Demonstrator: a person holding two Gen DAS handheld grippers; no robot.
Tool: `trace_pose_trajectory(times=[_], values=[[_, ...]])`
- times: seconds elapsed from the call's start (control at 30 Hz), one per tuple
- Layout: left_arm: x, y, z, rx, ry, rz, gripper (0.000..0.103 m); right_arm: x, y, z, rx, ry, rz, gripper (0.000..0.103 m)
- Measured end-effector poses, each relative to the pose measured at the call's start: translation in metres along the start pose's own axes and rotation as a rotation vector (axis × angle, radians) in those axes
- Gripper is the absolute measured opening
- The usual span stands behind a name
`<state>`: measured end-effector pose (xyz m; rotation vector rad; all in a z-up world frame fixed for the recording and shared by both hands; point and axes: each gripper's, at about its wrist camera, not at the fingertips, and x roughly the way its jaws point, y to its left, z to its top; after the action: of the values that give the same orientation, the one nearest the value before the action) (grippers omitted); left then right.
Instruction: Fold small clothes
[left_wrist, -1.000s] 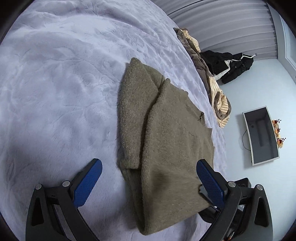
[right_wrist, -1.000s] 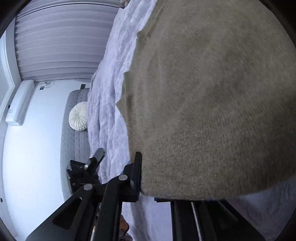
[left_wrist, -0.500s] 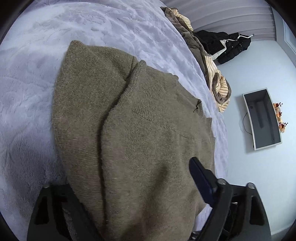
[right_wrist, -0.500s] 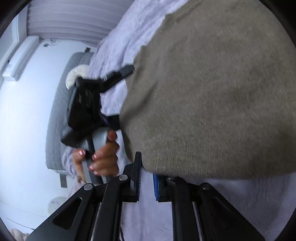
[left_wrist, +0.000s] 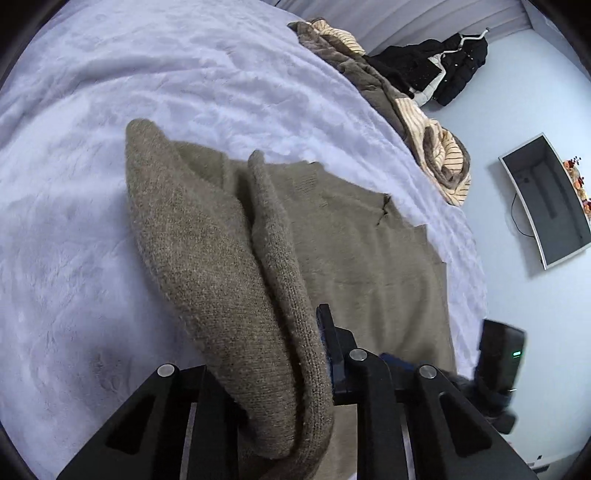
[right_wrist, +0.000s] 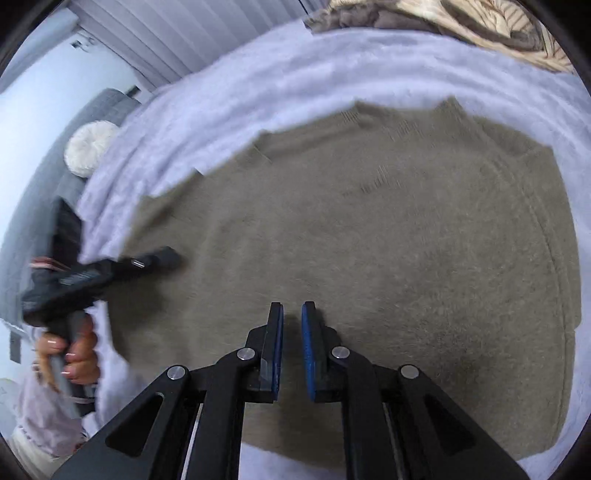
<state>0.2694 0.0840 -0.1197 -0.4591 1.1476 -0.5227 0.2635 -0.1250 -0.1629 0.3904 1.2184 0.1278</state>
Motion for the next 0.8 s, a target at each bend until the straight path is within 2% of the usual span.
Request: trace_pose_trajectory(times=[0.1,0.23,0.33,0.47,0.57,0.6,0.63,0.67,0.7,0.8], values=[[-0.006,-0.041,0.009,0.063,-0.026,-0.007,0.022,-0.001,-0.009,-0.005,0.014,-0.069,0.064,0.009],[0.008,-0.115,0.024,0.154,-0.024,-0.072,0.022,-0.005,-0.028,-0.01,0.096,-0.105,0.181,0.008],[0.042,-0.173,0.018,0.295,0.013,-0.017,0.022,-0.012,-0.042,-0.012,0.18,-0.13,0.285,0.008],[0.109,-0.211,-0.007,0.36,0.136,0.02,0.023,-0.016,-0.068,-0.017,0.304,-0.159,0.414,0.008],[0.121,-0.231,-0.03,0.446,0.12,0.125,0.025,-0.015,-0.085,-0.02,0.371,-0.157,0.482,0.006],[0.117,-0.239,-0.034,0.476,0.11,0.139,0.038,-0.015,-0.088,-0.02,0.382,-0.158,0.507,0.006],[0.111,-0.242,-0.037,0.486,0.107,0.12,0.048,-0.015,-0.09,-0.02,0.391,-0.161,0.529,0.006],[0.103,-0.245,-0.037,0.484,0.093,0.083,0.068,-0.015,-0.091,-0.018,0.401,-0.165,0.545,0.006],[0.089,-0.249,-0.037,0.479,0.057,0.047,0.078,-0.015,-0.093,-0.017,0.41,-0.17,0.555,0.006],[0.065,-0.263,-0.036,0.505,-0.009,-0.007,0.079,-0.015,-0.097,-0.011,0.453,-0.187,0.593,0.006]])
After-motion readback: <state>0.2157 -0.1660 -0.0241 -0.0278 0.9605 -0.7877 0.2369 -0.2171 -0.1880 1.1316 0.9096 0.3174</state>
